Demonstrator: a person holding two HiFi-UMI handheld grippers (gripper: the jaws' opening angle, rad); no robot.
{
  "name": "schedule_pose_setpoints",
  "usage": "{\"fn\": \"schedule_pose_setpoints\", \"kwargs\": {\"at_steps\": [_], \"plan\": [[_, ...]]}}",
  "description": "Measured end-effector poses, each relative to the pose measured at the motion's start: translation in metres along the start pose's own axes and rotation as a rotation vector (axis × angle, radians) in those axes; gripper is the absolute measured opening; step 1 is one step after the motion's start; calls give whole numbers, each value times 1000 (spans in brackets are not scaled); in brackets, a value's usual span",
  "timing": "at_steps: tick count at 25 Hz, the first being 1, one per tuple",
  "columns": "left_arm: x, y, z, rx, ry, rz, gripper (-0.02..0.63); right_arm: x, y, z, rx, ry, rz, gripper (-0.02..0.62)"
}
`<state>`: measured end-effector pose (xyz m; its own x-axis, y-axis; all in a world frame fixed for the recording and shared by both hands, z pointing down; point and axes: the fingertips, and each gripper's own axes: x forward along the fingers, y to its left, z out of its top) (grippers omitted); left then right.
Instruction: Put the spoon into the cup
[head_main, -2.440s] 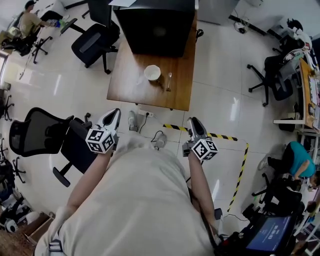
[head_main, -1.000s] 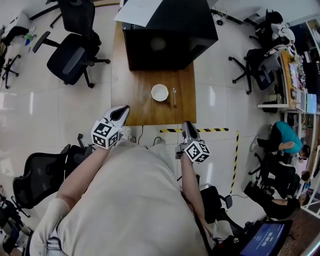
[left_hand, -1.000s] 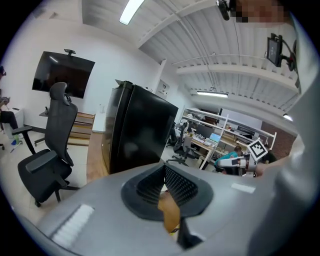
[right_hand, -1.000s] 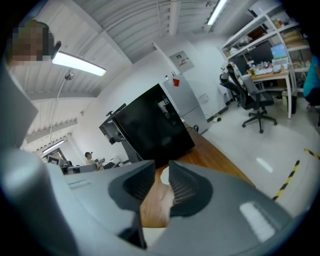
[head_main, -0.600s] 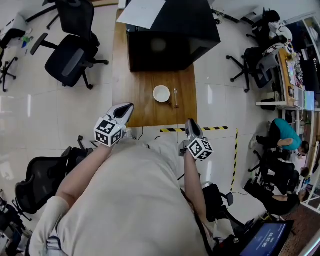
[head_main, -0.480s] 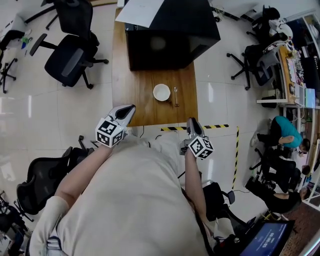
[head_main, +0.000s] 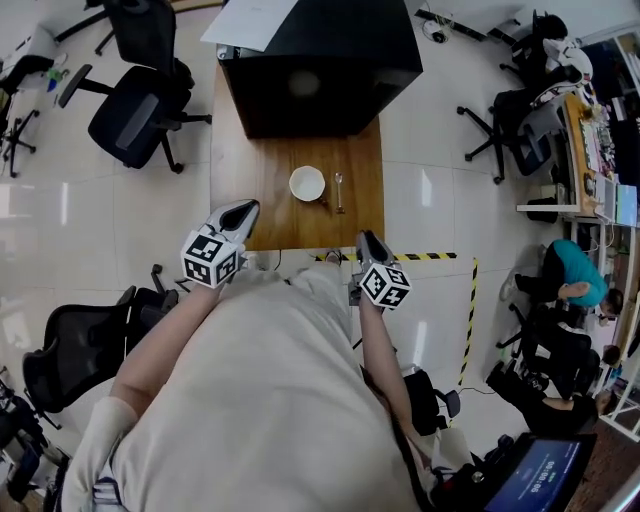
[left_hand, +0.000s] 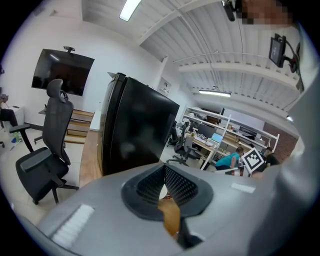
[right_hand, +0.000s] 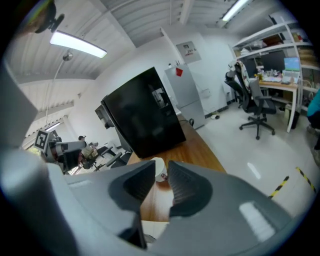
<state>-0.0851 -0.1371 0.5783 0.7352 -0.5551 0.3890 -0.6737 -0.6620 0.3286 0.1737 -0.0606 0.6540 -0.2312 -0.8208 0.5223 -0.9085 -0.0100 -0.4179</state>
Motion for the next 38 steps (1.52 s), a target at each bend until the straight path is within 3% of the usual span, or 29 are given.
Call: {"fn": "schedule_pose_setpoints", "kwargs": {"at_steps": [6, 11, 24, 31, 38], "plan": [[10, -10, 6, -28, -6, 59, 5, 24, -14, 5, -159, 99, 30, 80], [16, -2, 9, -11, 8, 92, 5, 56, -31, -22, -268, 189, 8, 158], [-10, 21, 13, 31, 26, 188, 6, 157, -83, -121, -348, 461, -94, 184], [-23, 33, 8, 10, 33, 242, 6, 179, -93, -133, -345, 509, -120, 184], [-28, 34, 4, 11, 43, 258, 5, 188, -92, -148, -416, 510, -154, 184]]}}
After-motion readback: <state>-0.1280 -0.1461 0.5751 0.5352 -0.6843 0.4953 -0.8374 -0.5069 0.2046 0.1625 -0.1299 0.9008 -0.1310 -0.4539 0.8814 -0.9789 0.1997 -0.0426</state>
